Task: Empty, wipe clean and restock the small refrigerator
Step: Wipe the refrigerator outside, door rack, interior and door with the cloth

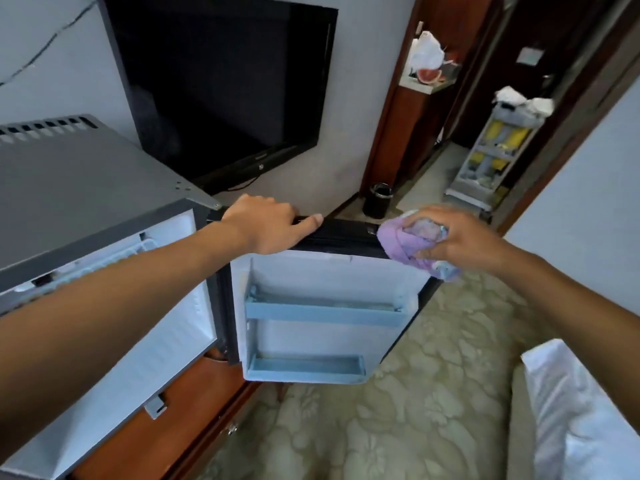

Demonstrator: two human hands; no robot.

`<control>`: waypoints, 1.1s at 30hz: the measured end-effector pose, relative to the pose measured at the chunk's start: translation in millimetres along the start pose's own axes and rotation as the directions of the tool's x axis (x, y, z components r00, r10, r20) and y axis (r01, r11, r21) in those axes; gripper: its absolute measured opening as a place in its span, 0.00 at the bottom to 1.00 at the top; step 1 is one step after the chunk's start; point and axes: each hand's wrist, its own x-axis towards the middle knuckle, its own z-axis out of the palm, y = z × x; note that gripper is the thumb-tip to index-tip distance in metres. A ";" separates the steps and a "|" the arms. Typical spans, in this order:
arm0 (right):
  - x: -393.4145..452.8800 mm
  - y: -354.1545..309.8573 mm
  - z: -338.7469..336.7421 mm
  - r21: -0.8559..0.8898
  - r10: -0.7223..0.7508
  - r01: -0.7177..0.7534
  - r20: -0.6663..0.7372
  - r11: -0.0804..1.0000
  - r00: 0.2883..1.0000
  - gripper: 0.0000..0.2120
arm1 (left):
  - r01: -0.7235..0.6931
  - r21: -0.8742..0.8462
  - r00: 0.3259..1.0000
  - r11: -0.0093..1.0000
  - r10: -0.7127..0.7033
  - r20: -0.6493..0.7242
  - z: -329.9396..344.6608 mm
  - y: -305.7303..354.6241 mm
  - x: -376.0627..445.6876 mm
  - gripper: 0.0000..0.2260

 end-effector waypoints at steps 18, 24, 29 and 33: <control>-102.8 14.5 130.4 0.929 0.719 -0.051 -0.248 0.366 0.649 0.22 | -0.183 -0.188 0.968 0.965 0.211 0.138 -11.5 118.8 58.5 0.27; -62.4 25.2 171.6 0.920 0.757 -0.039 -0.296 0.391 0.583 0.21 | -0.168 -0.086 0.976 0.982 0.178 0.126 -1.9 165.0 102.8 0.35; -35.1 56.3 216.3 0.859 0.724 -0.007 -0.426 0.511 0.542 0.10 | -0.148 0.003 0.988 0.989 0.147 0.046 3.2 158.1 119.3 0.37; -33.1 100.2 299.2 0.894 0.767 -0.208 -0.200 0.398 0.610 0.10 | -0.100 0.026 0.995 0.995 0.099 0.016 6.3 153.9 133.5 0.36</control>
